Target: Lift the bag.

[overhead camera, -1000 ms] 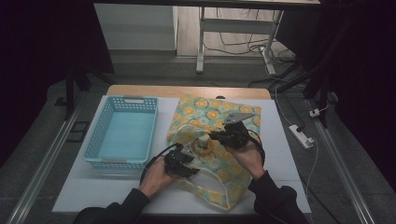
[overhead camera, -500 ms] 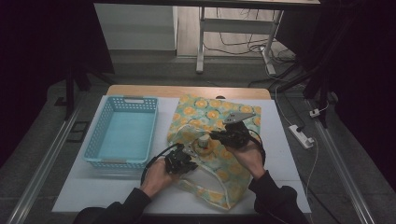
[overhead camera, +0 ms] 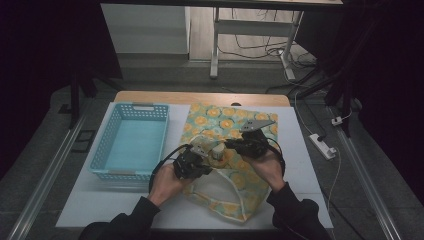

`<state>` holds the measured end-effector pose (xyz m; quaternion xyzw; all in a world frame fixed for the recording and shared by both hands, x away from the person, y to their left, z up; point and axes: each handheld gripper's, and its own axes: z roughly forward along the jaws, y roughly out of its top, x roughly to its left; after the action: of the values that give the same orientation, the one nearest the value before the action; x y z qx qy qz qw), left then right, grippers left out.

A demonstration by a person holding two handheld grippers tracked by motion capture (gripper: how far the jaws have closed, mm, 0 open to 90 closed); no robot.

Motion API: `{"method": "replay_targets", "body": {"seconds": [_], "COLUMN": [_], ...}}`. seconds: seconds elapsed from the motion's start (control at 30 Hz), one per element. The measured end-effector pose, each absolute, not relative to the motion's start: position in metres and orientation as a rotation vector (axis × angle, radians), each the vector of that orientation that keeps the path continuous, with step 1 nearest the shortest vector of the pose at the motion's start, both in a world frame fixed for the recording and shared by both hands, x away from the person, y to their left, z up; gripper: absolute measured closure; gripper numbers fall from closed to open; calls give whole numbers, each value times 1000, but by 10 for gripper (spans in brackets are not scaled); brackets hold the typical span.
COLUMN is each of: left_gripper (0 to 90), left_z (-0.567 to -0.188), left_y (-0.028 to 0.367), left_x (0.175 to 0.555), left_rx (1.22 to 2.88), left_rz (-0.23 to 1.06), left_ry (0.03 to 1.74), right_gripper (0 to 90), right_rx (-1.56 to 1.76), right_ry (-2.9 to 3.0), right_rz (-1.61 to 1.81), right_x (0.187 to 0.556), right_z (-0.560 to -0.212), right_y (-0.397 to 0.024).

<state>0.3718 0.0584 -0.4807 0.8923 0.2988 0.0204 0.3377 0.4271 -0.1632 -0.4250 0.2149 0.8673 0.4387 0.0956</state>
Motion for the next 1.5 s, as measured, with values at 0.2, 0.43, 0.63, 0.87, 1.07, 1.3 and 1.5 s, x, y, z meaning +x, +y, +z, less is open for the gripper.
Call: {"method": "replay_targets", "body": {"seconds": [0.2, 0.43, 0.63, 0.87, 1.07, 1.3, 1.5], "left_gripper": [891, 891, 891, 891, 891, 891, 891], "left_z": [-466, -452, -435, -422, -414, -399, -379], "left_y": [60, 66, 70, 75, 81, 84, 85], "left_x": [377, 383, 387, 393, 399, 405, 413], "left_rx": [2299, 2264, 2241, 2205, 2183, 2169, 2158], "left_rz": [-2, -60, -98, -135, -141, -144, -133], "left_ry": [811, 826, 808, 802, 812, 810, 802], "right_gripper": [900, 900, 900, 900, 900, 900, 900], "right_rx": [633, 619, 600, 592, 578, 562, 554], "right_ry": [2574, 2575, 2586, 2594, 2600, 2607, 2601], "right_rz": [1307, 1317, 1320, 1325, 1332, 1358, 1377], "right_x": [426, 424, 420, 416, 415, 412, 412], "right_z": [-423, -418, -411, -404, -400, -389, -378], "right_y": [-163, -162, -160, -160, -159, -160, -162]}}
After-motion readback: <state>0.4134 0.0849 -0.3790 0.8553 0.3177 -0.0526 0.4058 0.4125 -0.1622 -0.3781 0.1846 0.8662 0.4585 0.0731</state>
